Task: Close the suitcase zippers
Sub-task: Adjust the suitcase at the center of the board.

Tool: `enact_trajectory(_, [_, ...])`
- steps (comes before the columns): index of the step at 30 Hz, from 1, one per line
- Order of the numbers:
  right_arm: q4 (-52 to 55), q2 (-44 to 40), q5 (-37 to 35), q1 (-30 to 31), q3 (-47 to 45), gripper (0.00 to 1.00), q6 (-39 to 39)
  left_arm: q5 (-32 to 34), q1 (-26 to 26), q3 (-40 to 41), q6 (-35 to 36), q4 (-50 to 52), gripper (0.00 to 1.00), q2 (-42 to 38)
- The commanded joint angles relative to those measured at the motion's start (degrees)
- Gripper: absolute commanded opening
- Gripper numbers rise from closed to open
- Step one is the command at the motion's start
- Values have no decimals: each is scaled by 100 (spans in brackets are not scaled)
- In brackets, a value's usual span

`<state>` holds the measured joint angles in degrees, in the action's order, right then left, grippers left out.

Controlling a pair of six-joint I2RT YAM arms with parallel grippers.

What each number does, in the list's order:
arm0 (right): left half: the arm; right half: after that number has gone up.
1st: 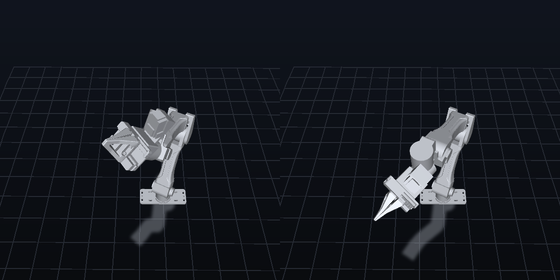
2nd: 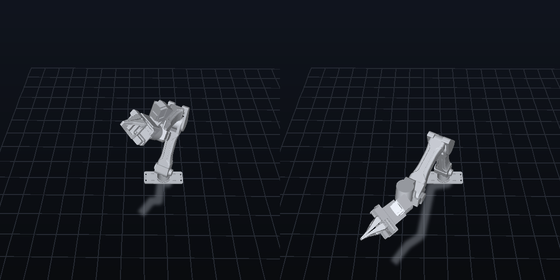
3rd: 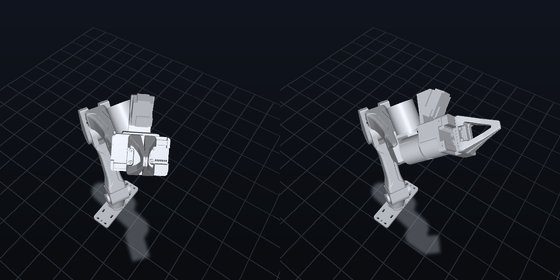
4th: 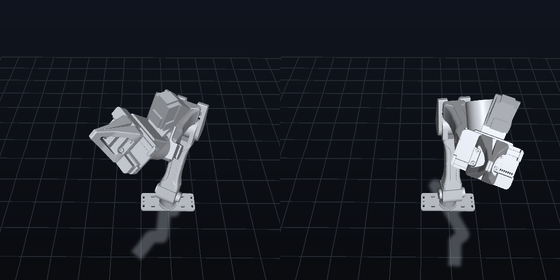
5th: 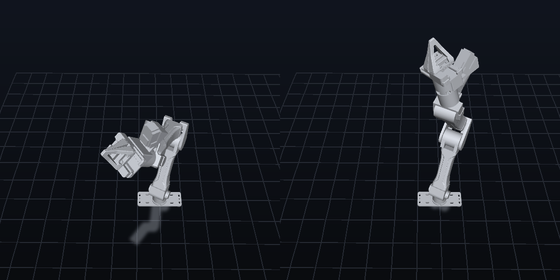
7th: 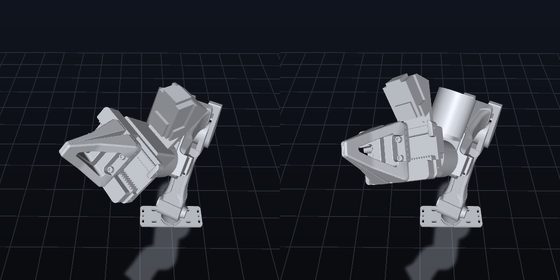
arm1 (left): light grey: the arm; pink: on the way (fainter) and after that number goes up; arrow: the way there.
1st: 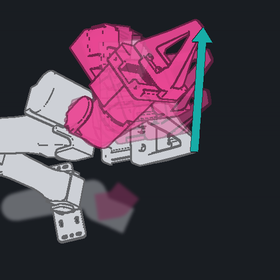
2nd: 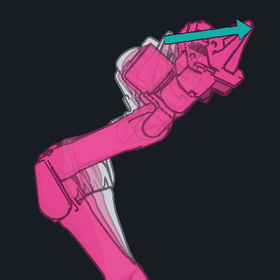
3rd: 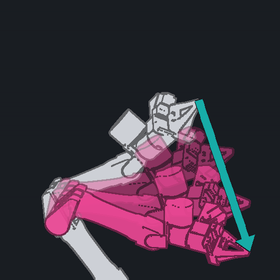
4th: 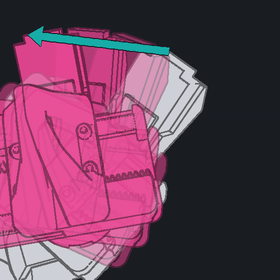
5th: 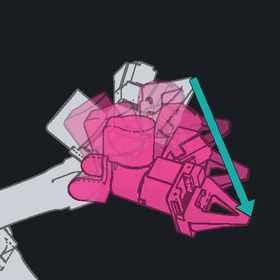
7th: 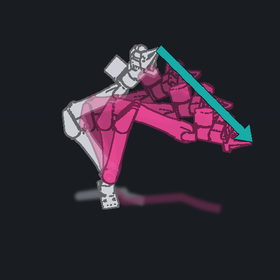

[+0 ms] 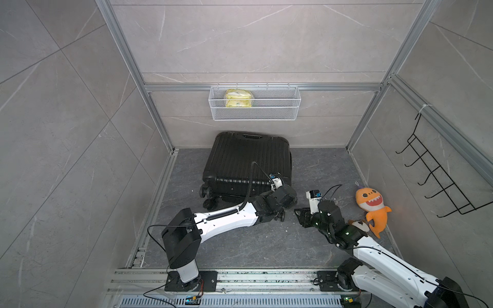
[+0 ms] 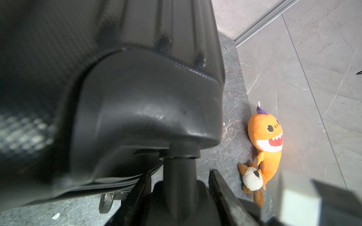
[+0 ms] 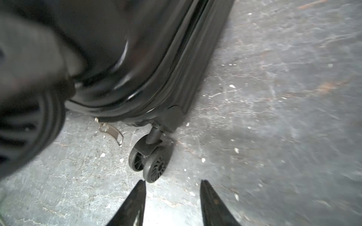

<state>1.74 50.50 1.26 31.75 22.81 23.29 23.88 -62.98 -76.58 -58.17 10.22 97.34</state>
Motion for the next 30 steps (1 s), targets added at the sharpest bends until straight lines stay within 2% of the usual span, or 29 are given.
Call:
enact_trajectory(1, [-1229,-36,29,187,-336,46,194,292,102,-672,35,-715,8,-147])
enact_trajectory(2, [-1386,8,-18,254,-396,45,210,458,116,-670,20,-722,9,-144])
enact_trajectory(6, [-1416,341,-182,441,-306,45,224,346,168,-709,15,-774,14,-9])
enact_trajectory(14, [-1735,787,-463,651,-280,47,351,-264,191,-633,569,-999,67,-26])
enact_trajectory(17, [-1782,727,-526,700,-342,47,362,-429,249,-555,1247,-894,83,-305])
enact_trajectory(19, [-1782,673,-577,732,-377,48,354,-742,324,-508,1903,-722,87,-576])
enact_trajectory(23, [-1782,560,-661,814,-428,50,275,-1148,651,-651,2782,719,88,-1173])
enact_trajectory(30, [-1967,710,-872,1076,-435,52,110,-394,1657,-352,3678,3174,88,-2681])
